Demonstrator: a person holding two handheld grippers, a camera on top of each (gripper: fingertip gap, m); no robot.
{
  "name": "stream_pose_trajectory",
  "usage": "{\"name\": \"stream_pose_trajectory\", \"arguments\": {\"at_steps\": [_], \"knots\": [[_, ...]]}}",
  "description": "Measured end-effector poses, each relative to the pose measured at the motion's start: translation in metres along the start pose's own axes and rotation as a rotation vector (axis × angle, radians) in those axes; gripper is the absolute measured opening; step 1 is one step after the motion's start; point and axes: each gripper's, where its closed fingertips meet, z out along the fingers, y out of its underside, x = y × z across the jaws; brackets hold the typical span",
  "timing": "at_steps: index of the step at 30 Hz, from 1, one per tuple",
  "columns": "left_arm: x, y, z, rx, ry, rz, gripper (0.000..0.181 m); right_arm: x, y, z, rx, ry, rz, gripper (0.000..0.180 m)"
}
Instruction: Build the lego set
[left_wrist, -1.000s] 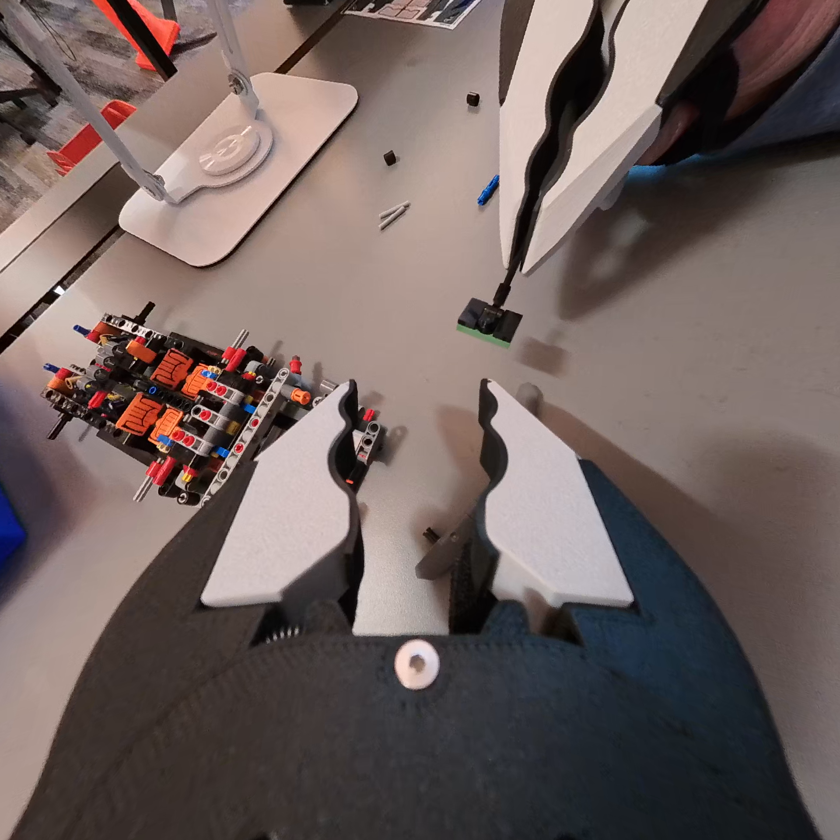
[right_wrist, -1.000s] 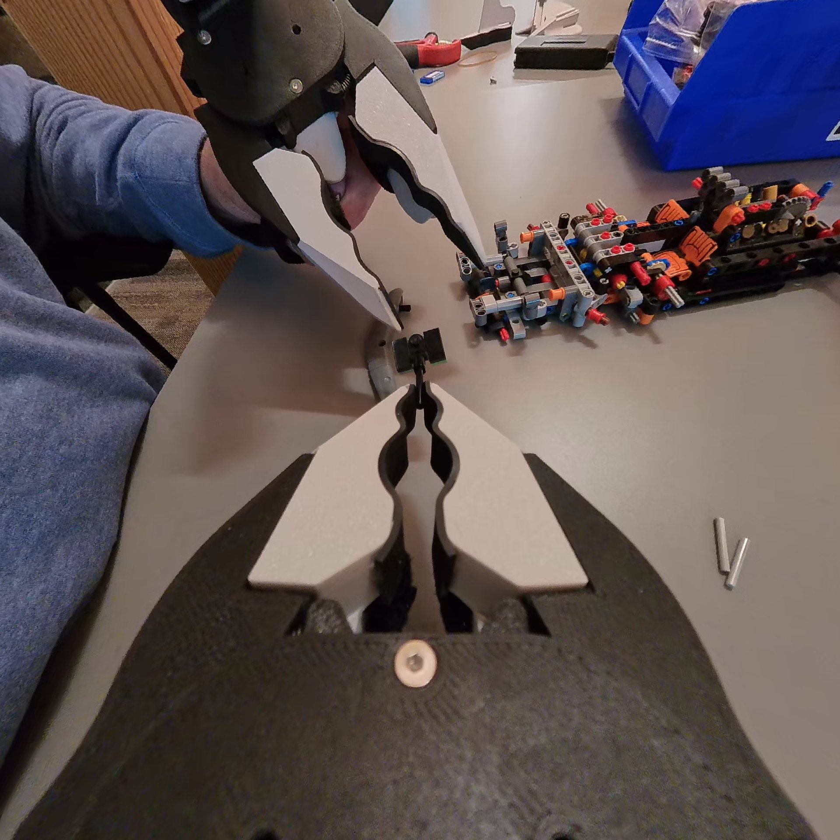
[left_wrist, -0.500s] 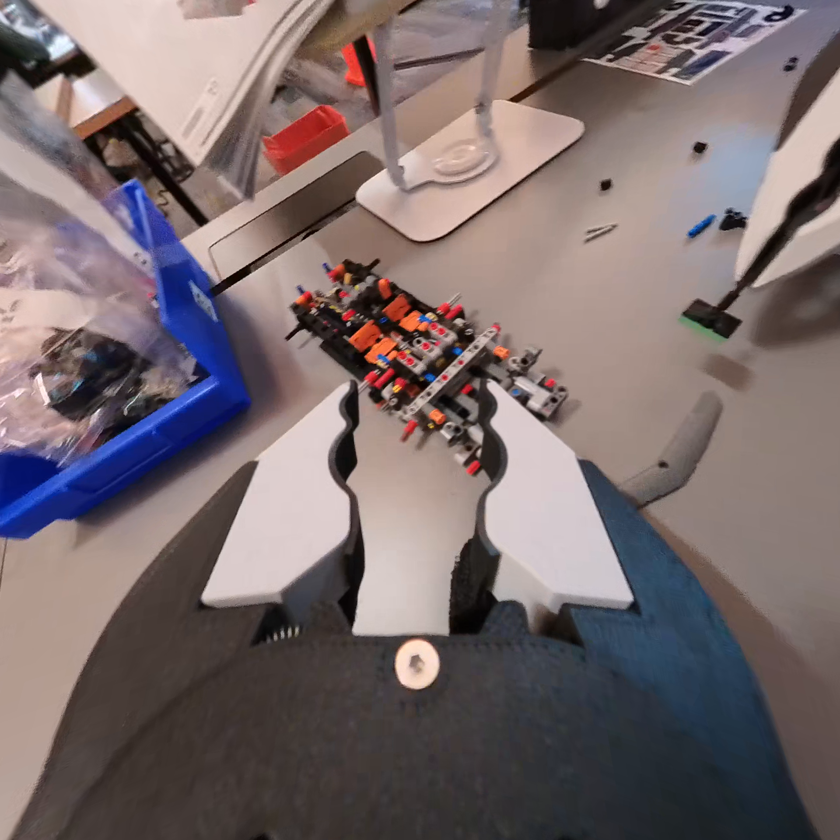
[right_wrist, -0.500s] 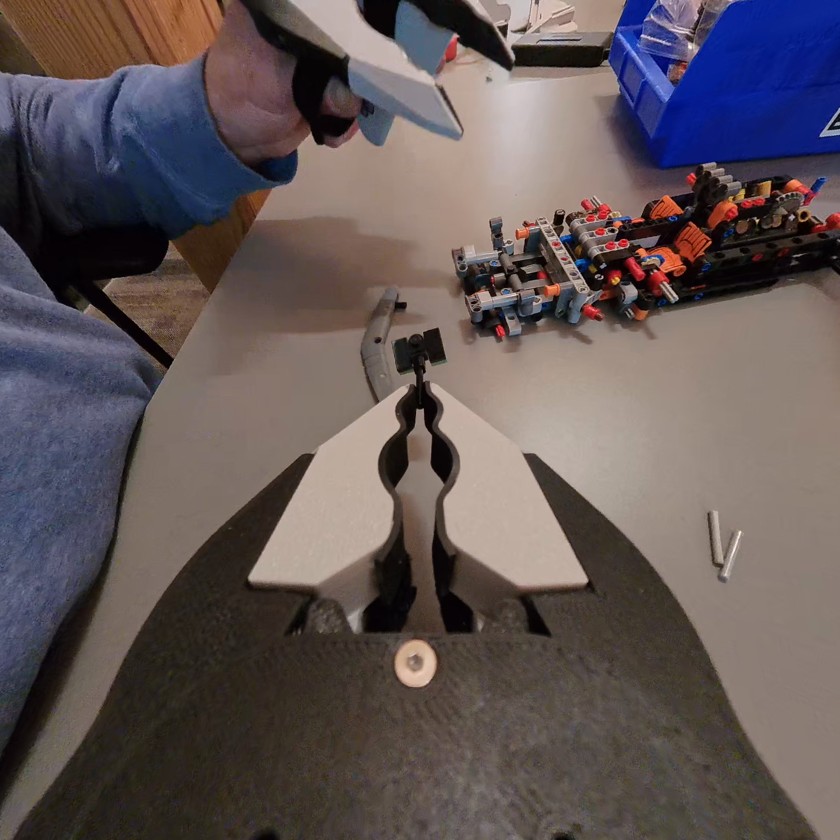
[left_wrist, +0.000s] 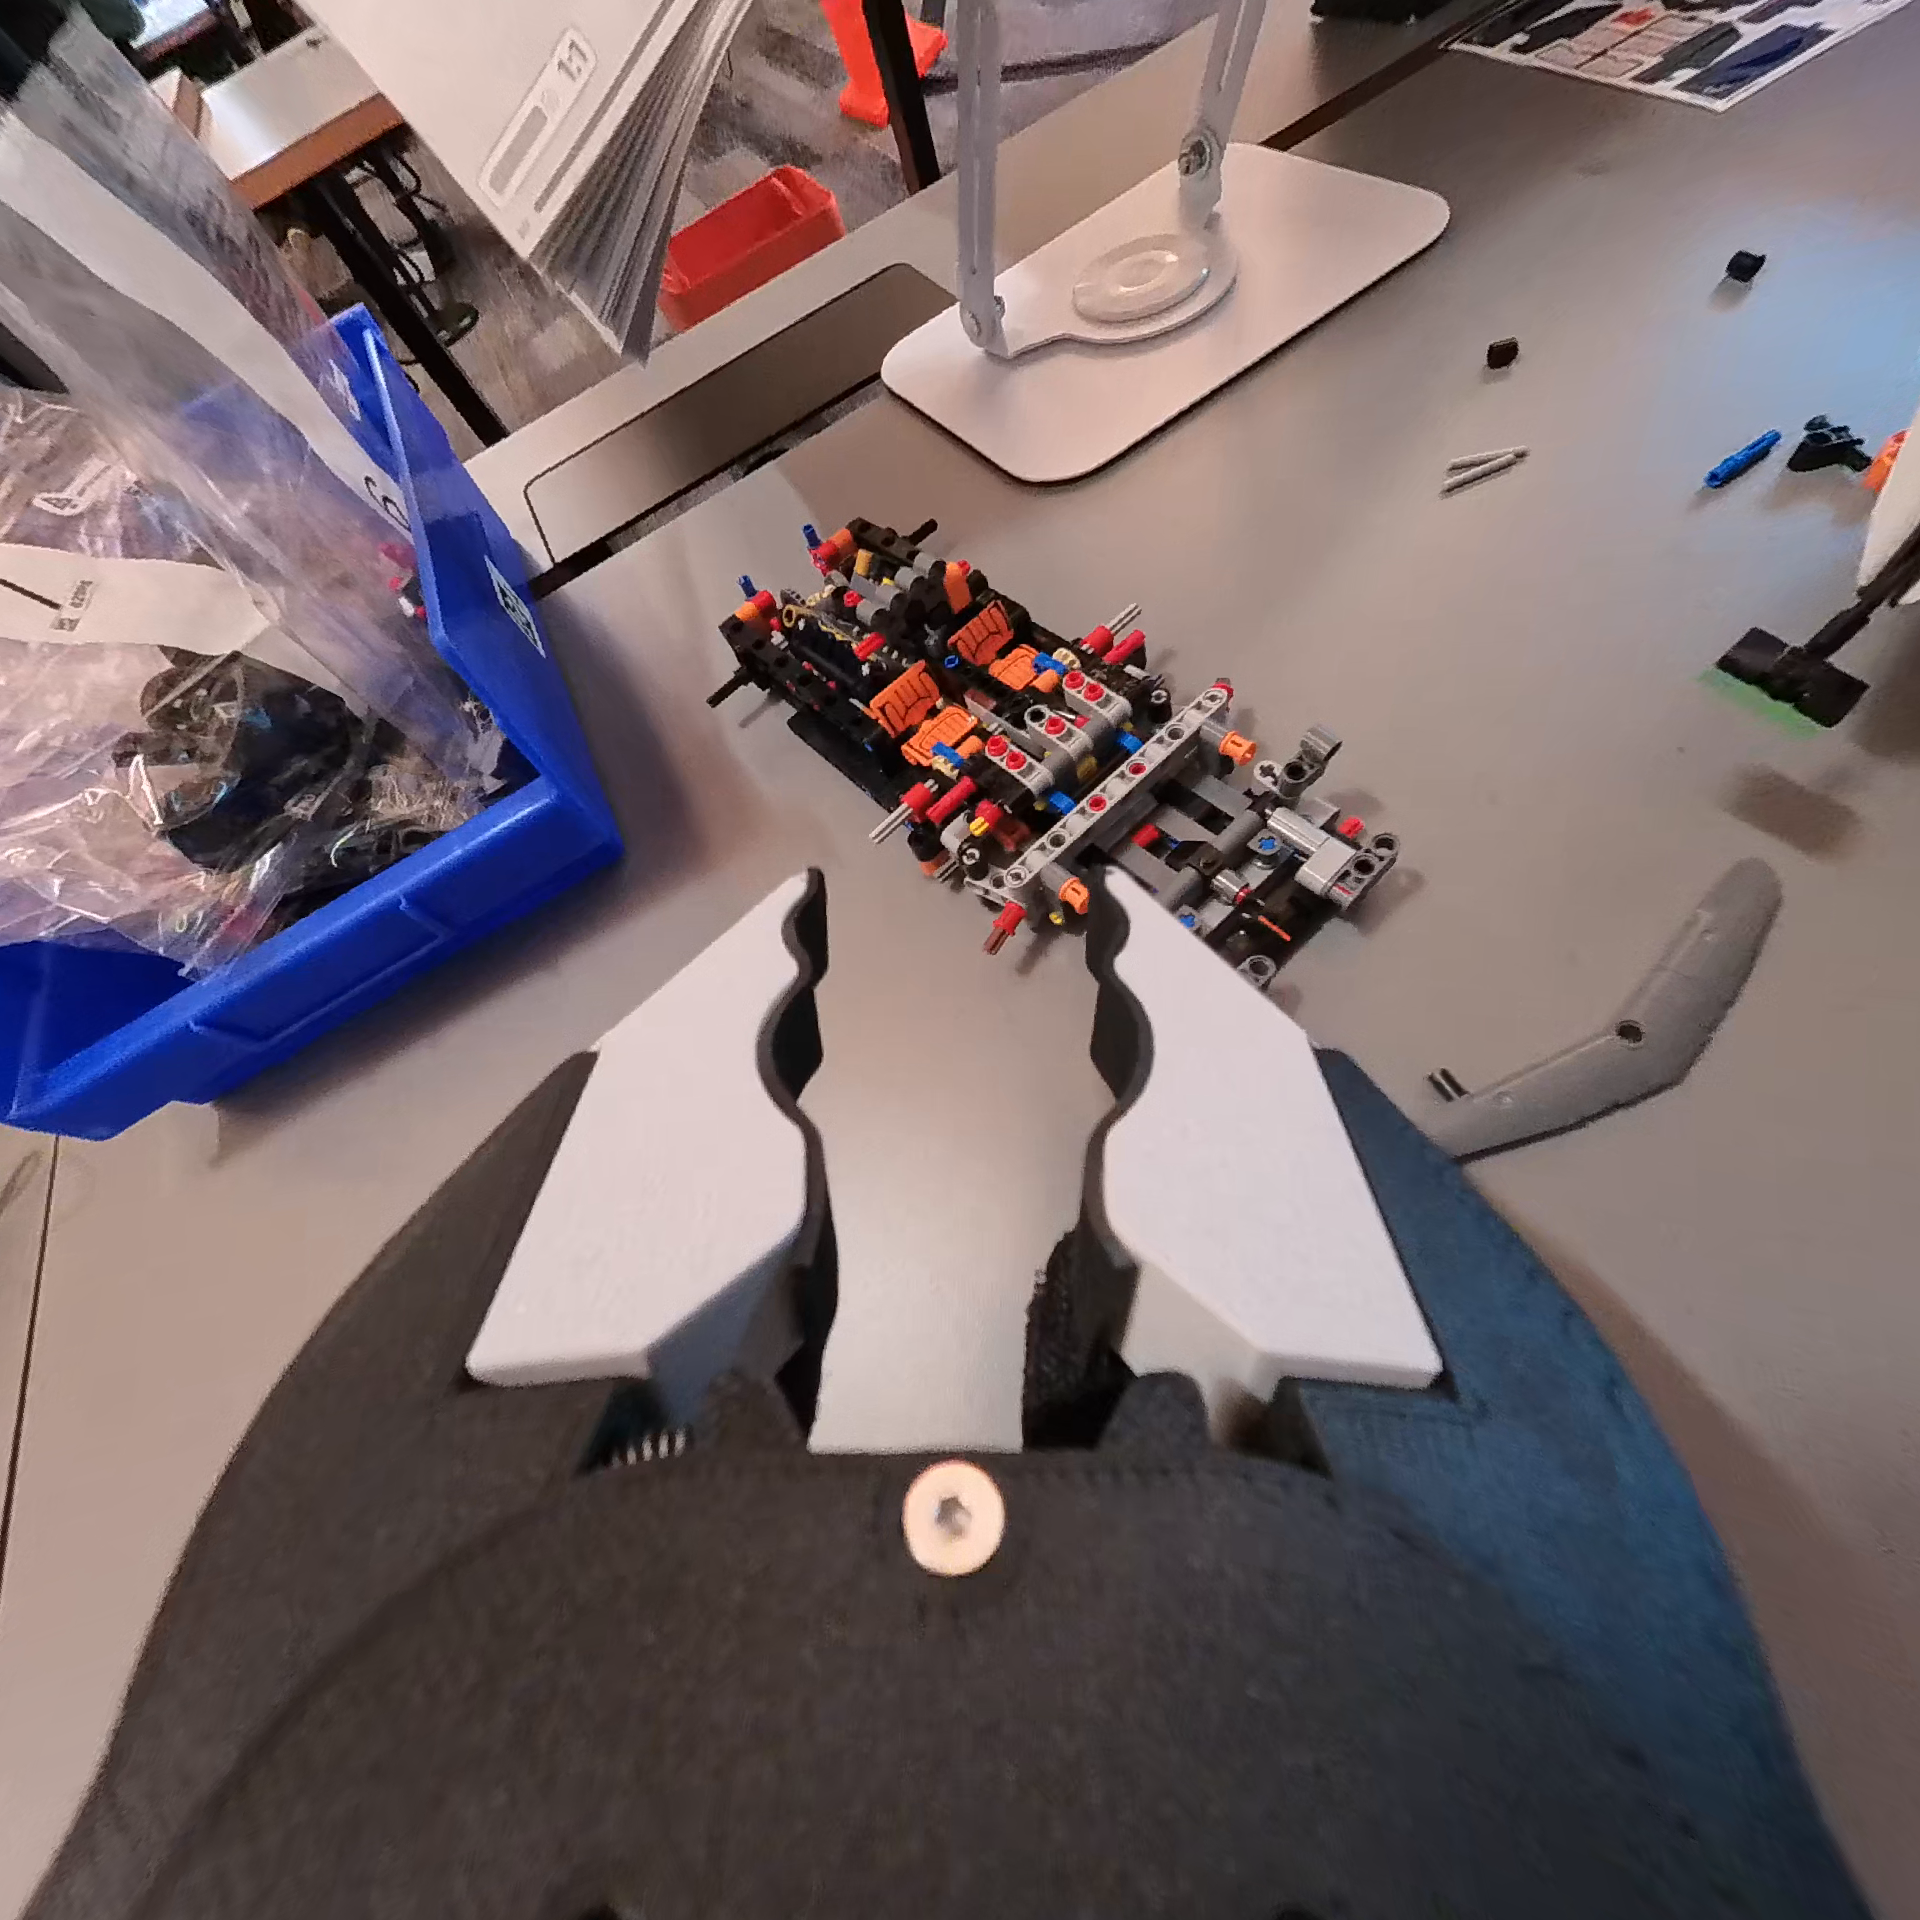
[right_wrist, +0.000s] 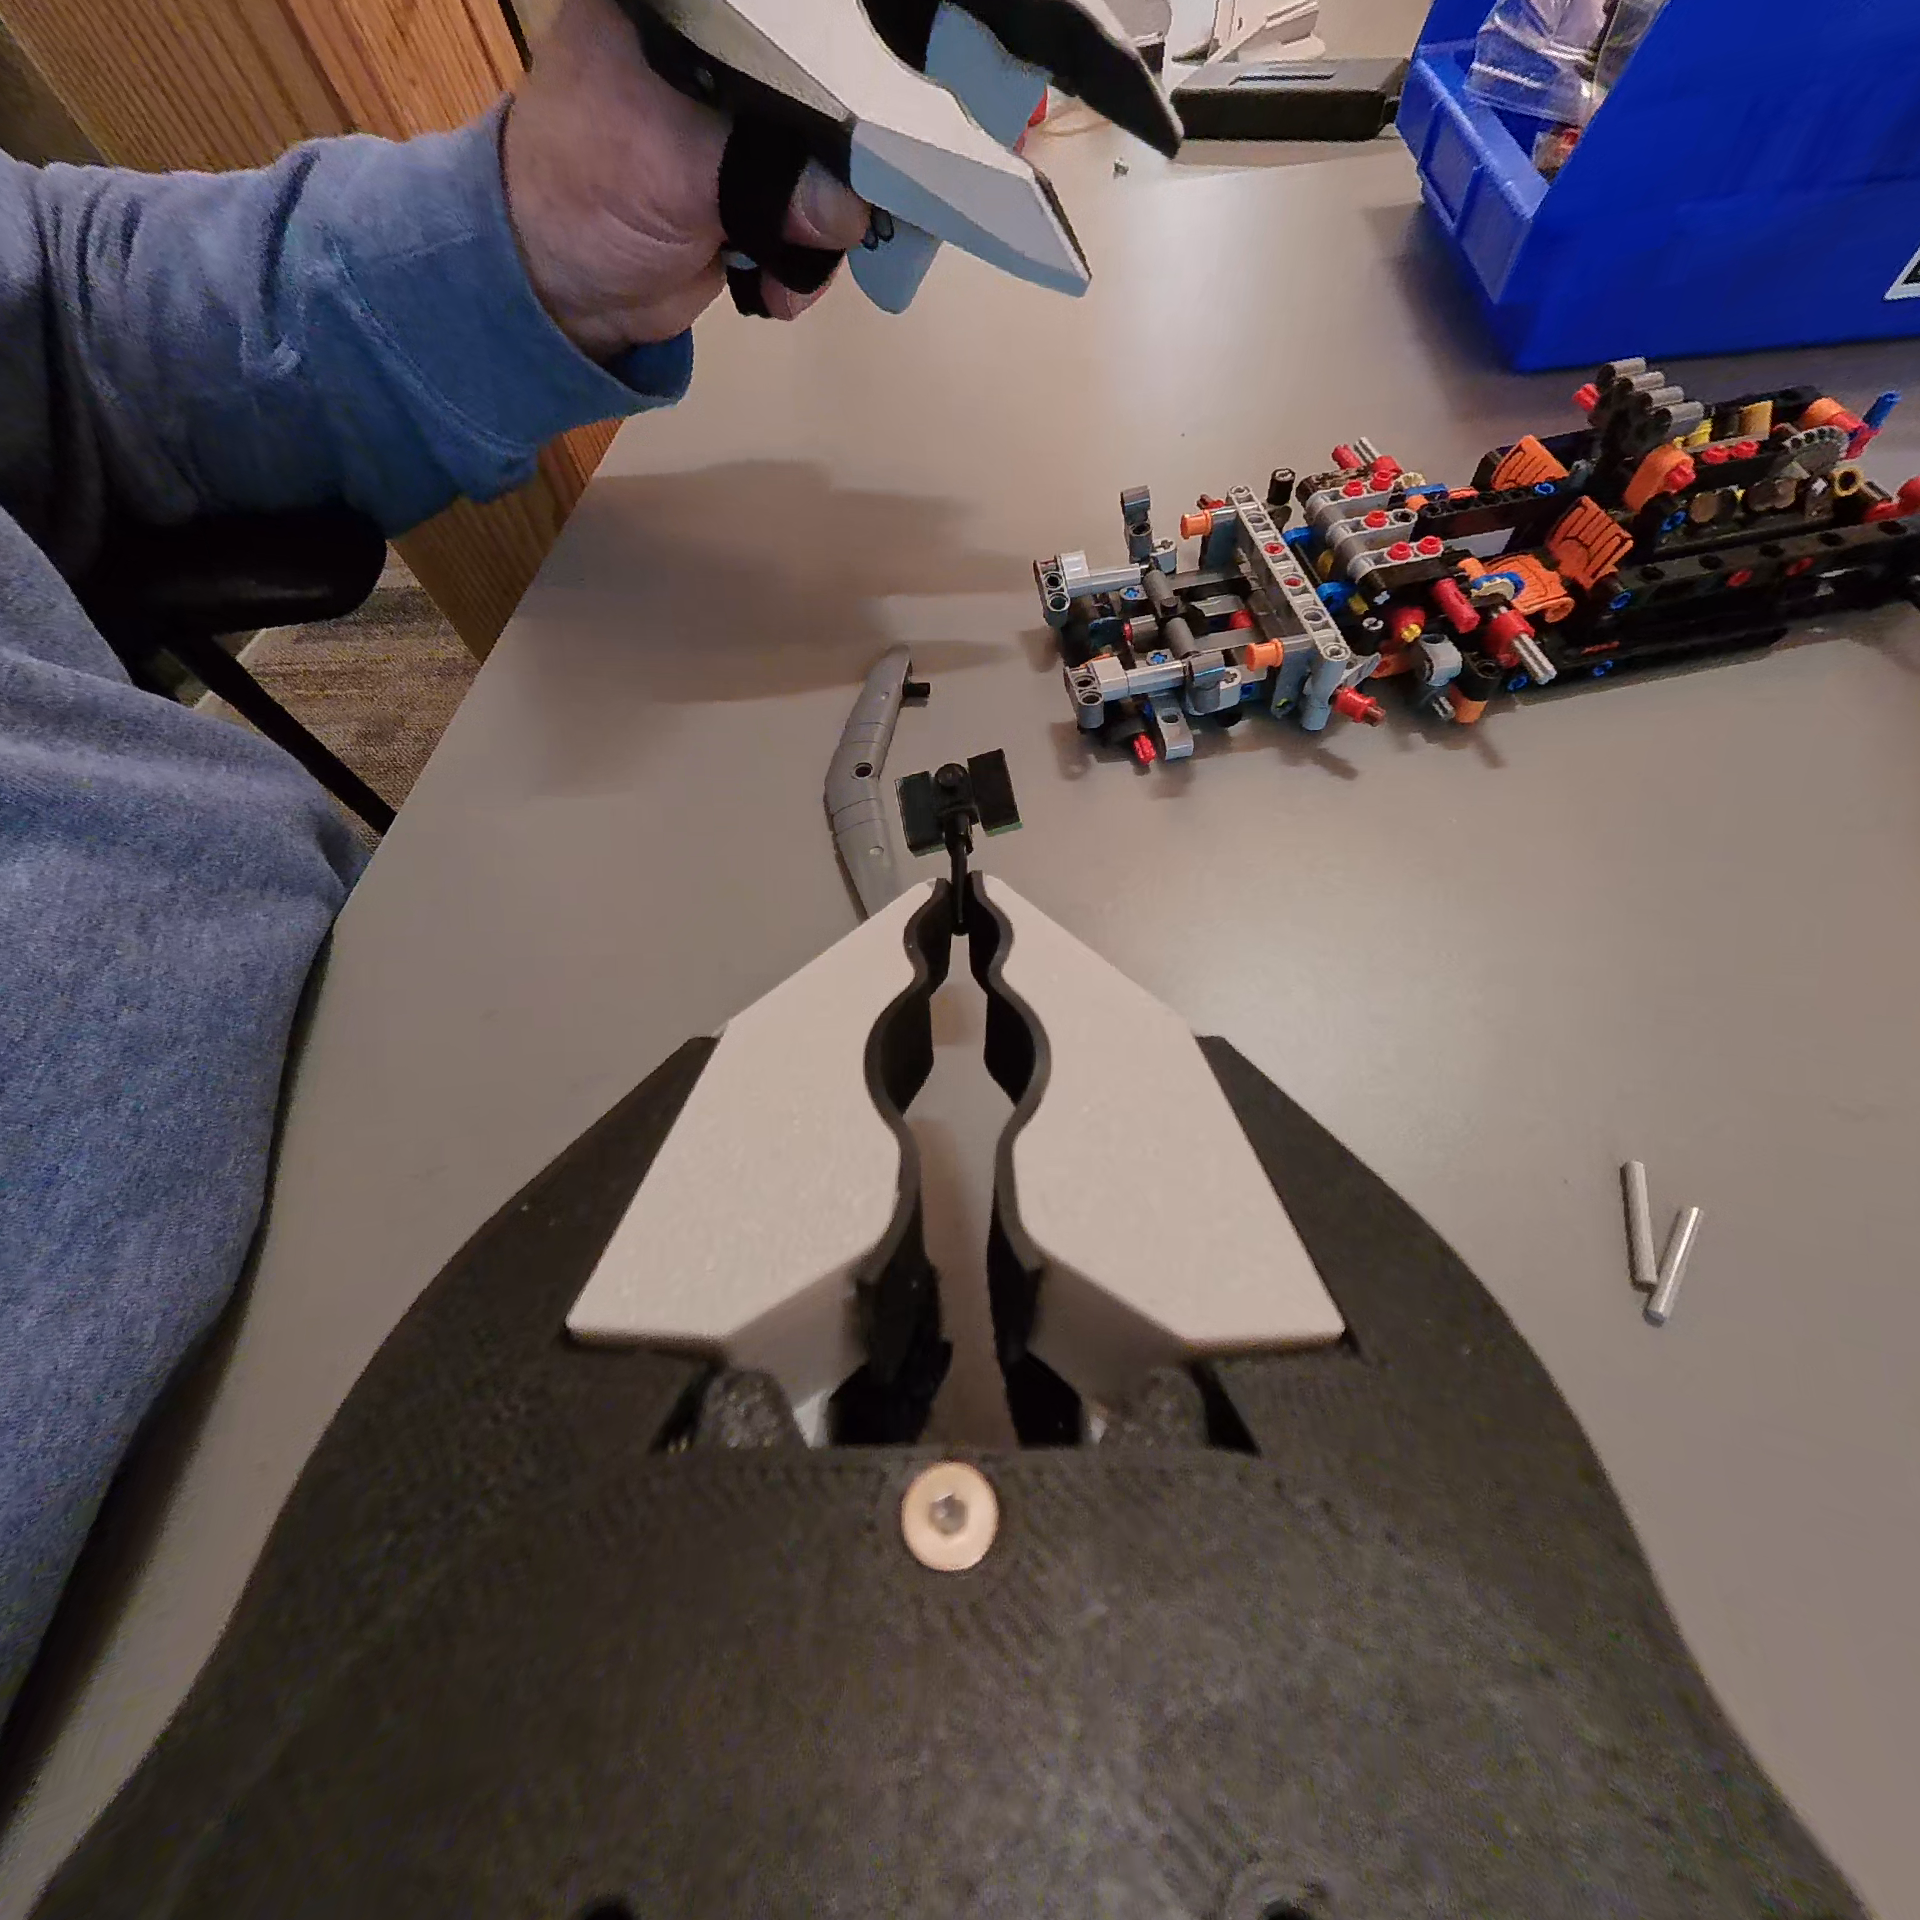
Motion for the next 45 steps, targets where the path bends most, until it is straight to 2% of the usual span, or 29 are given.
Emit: {"name": "stream_pose_trajectory", "arguments": {"at_steps": [14, 23, 45], "knots": [[0.007, 0.023, 0.019, -0.065, 0.071, -0.055, 0.041, 0.0, 0.001, 0.0, -0.003, -0.001, -0.001, 0.0], [0.011, 0.024, 0.022, -0.057, 0.091, -0.06, 0.036, 0.001, 0.001, -0.001, -0.001, 0.003, -0.001, 0.0], [0.015, 0.026, 0.023, -0.061, 0.113, -0.065, 0.036, 0.001, 0.001, -0.002, -0.002, 0.004, -0.005, 0.0]]}}
